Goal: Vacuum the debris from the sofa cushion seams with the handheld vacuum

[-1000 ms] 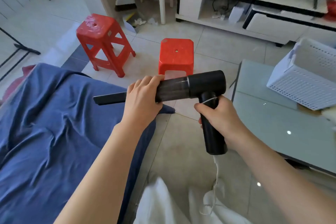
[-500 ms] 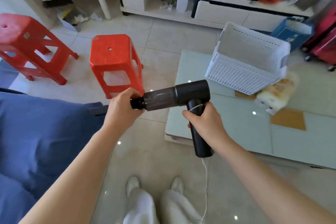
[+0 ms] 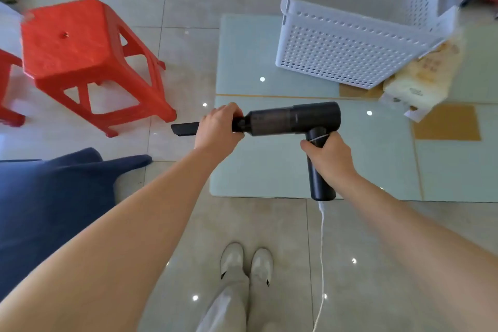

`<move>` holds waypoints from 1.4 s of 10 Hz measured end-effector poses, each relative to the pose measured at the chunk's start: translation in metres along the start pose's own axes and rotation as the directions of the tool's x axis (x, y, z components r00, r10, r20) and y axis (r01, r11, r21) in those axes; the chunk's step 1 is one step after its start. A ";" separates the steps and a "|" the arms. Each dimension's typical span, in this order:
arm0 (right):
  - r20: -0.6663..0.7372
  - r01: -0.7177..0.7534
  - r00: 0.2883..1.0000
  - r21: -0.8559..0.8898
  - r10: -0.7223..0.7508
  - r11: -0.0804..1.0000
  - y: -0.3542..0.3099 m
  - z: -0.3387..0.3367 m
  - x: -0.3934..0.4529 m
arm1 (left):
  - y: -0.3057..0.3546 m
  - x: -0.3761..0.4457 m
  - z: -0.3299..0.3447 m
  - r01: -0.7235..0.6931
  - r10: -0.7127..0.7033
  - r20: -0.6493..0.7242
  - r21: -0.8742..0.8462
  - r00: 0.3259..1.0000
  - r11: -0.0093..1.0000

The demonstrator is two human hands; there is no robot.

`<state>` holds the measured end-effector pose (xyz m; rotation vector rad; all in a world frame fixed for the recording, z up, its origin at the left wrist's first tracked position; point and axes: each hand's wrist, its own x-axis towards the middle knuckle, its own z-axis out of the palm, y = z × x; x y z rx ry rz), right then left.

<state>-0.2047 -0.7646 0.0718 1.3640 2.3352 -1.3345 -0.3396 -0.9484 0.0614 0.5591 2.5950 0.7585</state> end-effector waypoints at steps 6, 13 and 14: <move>-0.089 -0.098 0.991 -0.017 0.096 0.995 0.105 0.057 0.089 | -0.037 0.072 0.129 -0.147 0.129 0.137 0.135 0.982 0.980; 0.002 -0.075 0.997 -0.180 0.077 0.981 0.096 0.024 0.074 | -0.033 0.040 0.103 -0.124 0.085 0.156 0.260 0.984 0.958; 0.019 -0.053 0.998 -0.181 0.057 0.982 0.078 0.002 0.046 | -0.018 0.023 0.078 -0.105 0.060 0.232 0.189 0.971 0.976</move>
